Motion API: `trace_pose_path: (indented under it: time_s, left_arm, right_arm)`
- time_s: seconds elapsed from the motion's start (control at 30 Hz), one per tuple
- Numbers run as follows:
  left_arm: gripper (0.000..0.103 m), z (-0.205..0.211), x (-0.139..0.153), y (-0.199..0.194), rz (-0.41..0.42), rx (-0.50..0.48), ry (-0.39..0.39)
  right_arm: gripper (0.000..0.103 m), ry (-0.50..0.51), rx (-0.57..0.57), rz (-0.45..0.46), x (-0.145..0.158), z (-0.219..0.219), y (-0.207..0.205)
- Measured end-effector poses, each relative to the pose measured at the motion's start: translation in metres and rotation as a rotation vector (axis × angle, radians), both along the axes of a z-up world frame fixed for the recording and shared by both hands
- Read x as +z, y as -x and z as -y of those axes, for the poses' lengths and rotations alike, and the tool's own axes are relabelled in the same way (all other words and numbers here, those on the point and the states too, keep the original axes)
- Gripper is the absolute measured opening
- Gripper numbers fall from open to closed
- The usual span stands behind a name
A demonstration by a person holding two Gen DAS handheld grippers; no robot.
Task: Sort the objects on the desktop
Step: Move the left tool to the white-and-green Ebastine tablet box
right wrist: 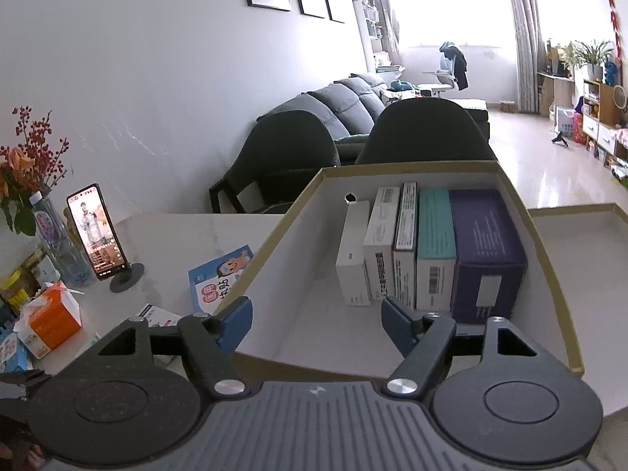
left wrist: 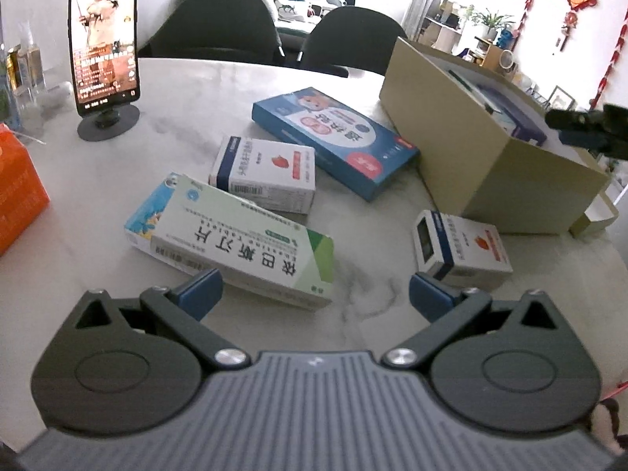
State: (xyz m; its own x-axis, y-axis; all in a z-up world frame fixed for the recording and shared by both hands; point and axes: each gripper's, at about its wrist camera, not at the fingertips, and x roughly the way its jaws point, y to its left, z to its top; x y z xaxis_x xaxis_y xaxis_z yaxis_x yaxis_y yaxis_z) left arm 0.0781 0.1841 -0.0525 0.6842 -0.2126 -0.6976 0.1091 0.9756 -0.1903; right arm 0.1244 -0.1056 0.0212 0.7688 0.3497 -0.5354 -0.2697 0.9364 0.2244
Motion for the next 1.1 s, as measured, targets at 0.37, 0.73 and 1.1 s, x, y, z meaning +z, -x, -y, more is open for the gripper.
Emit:
trace_pose_path:
  time_s: [0.37,0.73,1.1]
  left_arm:
    - [0.103,0.000,0.007,-0.008,0.013,0.010,-0.057]
    - [0.103,0.010,0.010,-0.018,-0.019,-0.223,-0.369]
    - [0.103,0.020,0.007,-0.018,0.040,-0.603,-0.626]
  right_arm:
    - [0.076,-0.059,-0.024,0.008,-0.009,0.005,0.020]
    - [0.077,-0.073,-0.038,0.025,-0.005,0.016,0.037]
    - [0.077,-0.108,-0.049,0.010,-0.008,0.021,0.043]
